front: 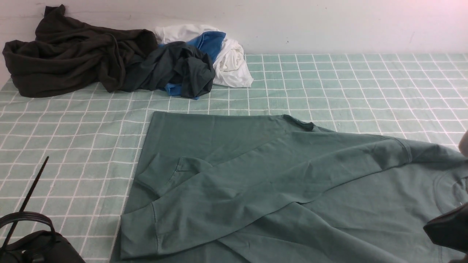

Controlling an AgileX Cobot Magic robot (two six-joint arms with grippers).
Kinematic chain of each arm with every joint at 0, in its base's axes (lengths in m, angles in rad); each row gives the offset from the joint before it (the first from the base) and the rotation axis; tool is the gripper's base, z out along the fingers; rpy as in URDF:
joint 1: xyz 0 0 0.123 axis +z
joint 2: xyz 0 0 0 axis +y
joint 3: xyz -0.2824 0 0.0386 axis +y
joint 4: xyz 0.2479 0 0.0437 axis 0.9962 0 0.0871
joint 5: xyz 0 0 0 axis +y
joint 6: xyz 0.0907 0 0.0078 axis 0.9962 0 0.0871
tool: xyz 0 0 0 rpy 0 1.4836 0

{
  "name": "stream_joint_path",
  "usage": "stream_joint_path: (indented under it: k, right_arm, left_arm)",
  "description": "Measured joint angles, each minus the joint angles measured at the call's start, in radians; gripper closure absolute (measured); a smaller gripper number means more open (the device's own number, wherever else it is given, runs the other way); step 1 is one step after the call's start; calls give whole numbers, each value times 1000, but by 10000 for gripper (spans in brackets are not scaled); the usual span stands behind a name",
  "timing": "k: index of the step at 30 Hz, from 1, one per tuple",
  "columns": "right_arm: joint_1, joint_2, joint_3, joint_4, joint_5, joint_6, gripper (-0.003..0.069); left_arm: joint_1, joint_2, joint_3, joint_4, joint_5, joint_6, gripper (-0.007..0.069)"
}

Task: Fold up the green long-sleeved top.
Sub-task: Use both arms simultaneously to clamp the lower edge of the clothing fabric

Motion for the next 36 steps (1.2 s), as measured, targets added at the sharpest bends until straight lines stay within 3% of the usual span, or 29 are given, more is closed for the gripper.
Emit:
stream_joint_path:
  k: [4, 8, 9, 10, 12, 19, 24, 25, 28, 30, 36]
  right_arm:
    - [0, 0, 0, 0, 0, -2, 673]
    - [0, 0, 0, 0, 0, -2, 673]
    - [0, 0, 0, 0, 0, -2, 673]
    - [0, 0, 0, 0, 0, -2, 673]
    - [0, 0, 0, 0, 0, -2, 673]
    - [0, 0, 0, -1, 22, -55, 673]
    - [0, 12, 0, -1, 59, -258, 647]
    - [0, 23, 11, 3, 58, -330, 608]
    - [0, 42, 44, 8, 58, -391, 549]
    - [0, 70, 129, 8, 54, -475, 400]
    - [0, 126, 341, -43, -150, -622, 133]
  left_arm:
    - [-3, 7, 0, 6, 0, -32, 288]
    - [-3, 7, -3, 11, -1, -70, 439]
    - [-3, 8, -6, 12, -1, -99, 521]
    - [-3, 8, -6, 12, -1, -99, 521]
    - [-3, 12, -25, 12, 20, -149, 596]
    - [-3, 16, -148, 21, 218, -240, 618]
    - [17, -5, -177, 25, 334, -244, 618]
    - [31, -8, -177, 26, 350, -244, 618]
    - [50, -12, -177, 26, 365, -244, 618]
    - [68, -12, -177, 26, 365, -244, 618]
    - [77, -12, -177, 18, 354, -244, 618]
